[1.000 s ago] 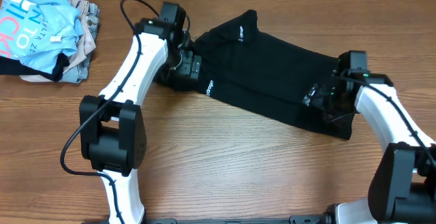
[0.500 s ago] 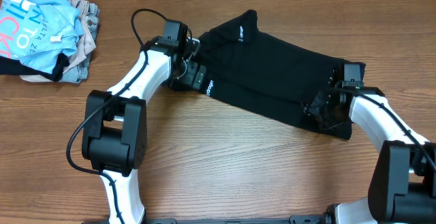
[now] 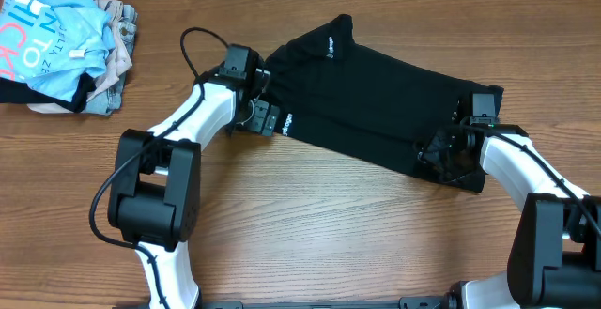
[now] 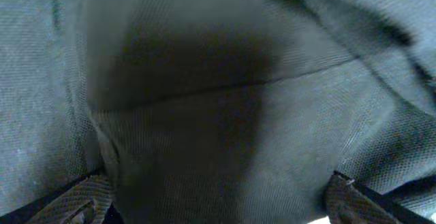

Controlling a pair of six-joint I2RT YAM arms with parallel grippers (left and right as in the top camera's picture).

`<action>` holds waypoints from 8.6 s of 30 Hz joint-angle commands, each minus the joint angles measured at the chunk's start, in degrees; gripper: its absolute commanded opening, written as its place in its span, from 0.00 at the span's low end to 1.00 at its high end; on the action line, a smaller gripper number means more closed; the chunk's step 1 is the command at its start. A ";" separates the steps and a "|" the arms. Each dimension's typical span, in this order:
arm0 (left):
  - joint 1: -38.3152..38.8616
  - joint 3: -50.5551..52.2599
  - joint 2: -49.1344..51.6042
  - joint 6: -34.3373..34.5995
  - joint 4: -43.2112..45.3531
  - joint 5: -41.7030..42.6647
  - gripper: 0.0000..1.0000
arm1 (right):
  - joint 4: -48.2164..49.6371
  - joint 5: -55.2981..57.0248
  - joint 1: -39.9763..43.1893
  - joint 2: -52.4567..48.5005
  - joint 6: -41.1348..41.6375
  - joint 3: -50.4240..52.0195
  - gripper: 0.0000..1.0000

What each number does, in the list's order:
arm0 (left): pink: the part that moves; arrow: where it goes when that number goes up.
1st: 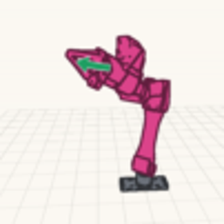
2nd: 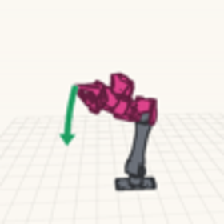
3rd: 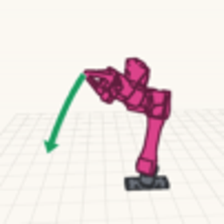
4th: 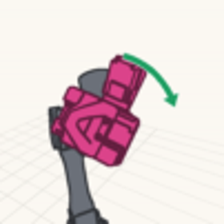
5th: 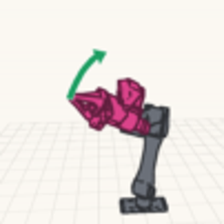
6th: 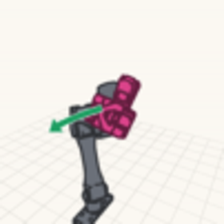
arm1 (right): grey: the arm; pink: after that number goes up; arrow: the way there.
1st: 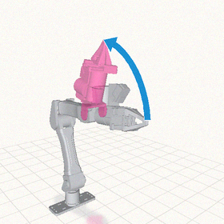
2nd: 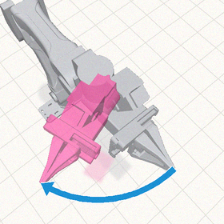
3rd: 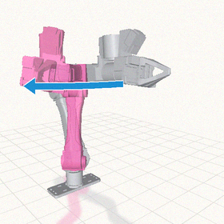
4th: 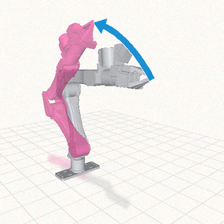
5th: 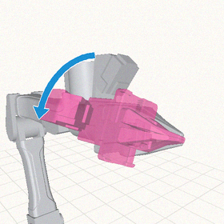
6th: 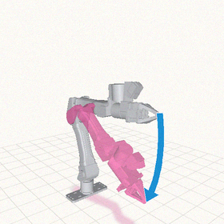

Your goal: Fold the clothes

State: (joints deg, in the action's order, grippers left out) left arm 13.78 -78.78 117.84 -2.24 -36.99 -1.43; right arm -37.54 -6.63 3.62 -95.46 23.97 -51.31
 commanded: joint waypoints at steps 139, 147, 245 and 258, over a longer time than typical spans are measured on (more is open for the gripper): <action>-3.72 -58.82 11.76 3.52 -47.82 -8.96 0.04 | -15.39 0.98 0.00 -13.11 -10.86 -42.14 0.04; -3.74 -58.66 11.76 3.58 -59.36 -6.43 0.04 | -29.49 1.09 1.62 -5.60 -10.27 -40.44 0.04; -9.70 -24.87 -14.73 9.94 -34.27 -5.14 1.00 | -12.28 -11.15 -29.90 -4.33 -0.92 -23.28 0.25; -9.70 -16.96 -14.34 1.70 -34.71 3.37 1.00 | -22.18 -7.69 -26.10 2.27 -2.27 -32.41 1.00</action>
State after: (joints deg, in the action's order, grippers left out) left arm 4.45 -100.99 103.20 4.89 -73.69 -4.05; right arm -57.71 -17.34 -27.57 -98.30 22.26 -80.47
